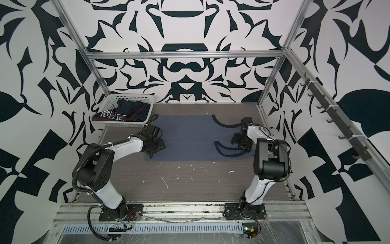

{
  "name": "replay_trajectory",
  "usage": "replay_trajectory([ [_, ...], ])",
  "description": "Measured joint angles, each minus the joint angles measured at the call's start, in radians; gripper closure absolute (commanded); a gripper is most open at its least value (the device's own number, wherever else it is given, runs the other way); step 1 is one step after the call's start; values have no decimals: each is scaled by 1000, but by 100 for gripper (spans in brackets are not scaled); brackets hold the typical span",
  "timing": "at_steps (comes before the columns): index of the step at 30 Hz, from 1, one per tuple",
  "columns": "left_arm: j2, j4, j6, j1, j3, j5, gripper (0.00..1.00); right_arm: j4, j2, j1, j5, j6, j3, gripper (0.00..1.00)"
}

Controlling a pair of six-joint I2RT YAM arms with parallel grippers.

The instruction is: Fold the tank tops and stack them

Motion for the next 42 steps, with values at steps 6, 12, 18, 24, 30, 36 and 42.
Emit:
replay_trajectory([
  [6, -8, 43, -9, 6, -26, -1, 33, 9, 16, -102, 23, 21, -11, 22],
  [12, -37, 103, -10, 2, -79, -2, 33, 29, 8, -116, 31, 32, -38, 22],
  [18, -69, 156, -11, -34, -132, -26, 33, 71, -44, -152, 13, 49, -101, 22],
  [24, -144, 169, -43, -125, -219, -52, 33, 45, -148, -216, 32, 61, -212, 19],
  [30, -212, 88, -97, -220, -252, -63, 32, 7, -237, -229, 60, 61, -240, 17],
  [36, -222, -127, -78, -197, -79, -66, 30, -39, -313, -208, 64, 61, -173, 16],
  [42, -87, -187, 1, -91, 279, -119, 30, -48, -349, -97, 65, 61, -53, 18],
])
